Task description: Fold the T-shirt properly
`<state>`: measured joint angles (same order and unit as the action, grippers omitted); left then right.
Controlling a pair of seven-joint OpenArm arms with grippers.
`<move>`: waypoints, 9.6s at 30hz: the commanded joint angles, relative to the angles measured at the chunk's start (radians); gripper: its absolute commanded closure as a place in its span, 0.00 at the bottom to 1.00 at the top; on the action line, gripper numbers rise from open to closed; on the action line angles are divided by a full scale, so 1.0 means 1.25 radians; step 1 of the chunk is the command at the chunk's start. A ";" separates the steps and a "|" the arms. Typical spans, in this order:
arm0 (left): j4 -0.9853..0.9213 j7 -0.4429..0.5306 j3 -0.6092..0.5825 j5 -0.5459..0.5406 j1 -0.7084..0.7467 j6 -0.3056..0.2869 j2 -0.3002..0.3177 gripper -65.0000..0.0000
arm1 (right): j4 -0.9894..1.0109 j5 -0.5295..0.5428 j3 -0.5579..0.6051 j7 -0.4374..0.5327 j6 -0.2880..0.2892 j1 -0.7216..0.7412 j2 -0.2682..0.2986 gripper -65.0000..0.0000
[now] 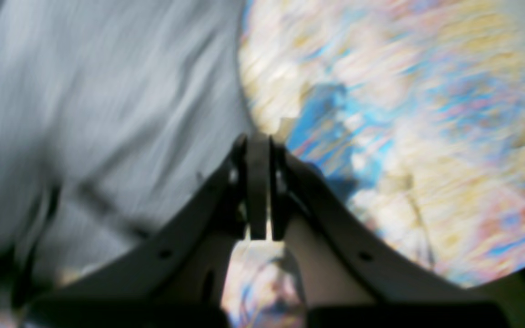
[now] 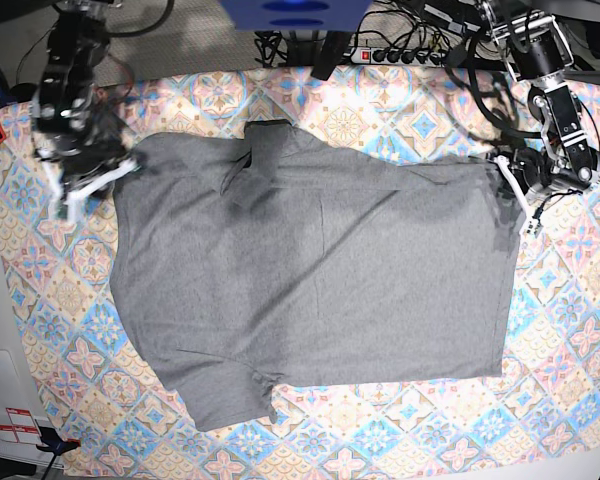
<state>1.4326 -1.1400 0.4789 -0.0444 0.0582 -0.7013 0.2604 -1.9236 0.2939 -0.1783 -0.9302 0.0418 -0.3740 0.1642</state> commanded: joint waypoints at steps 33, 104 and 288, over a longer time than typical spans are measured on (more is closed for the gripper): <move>0.012 0.007 0.002 0.031 -0.009 0.003 -0.005 0.99 | 0.009 0.169 0.308 0.032 0.005 -0.030 -0.012 0.35; 0.011 0.007 -0.024 0.116 -0.069 0.003 -0.004 0.99 | 0.009 0.172 0.186 0.102 -0.016 -0.048 -0.006 0.99; -0.184 0.098 0.064 0.165 -0.164 0.003 -0.014 0.52 | 0.407 0.202 -0.035 -0.143 -0.029 0.267 0.061 0.32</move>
<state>1.1893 -1.0248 0.5598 0.1783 -0.1329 -0.6991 0.2333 -1.4029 0.5388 -0.2180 -1.1103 0.0032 -0.0525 0.2279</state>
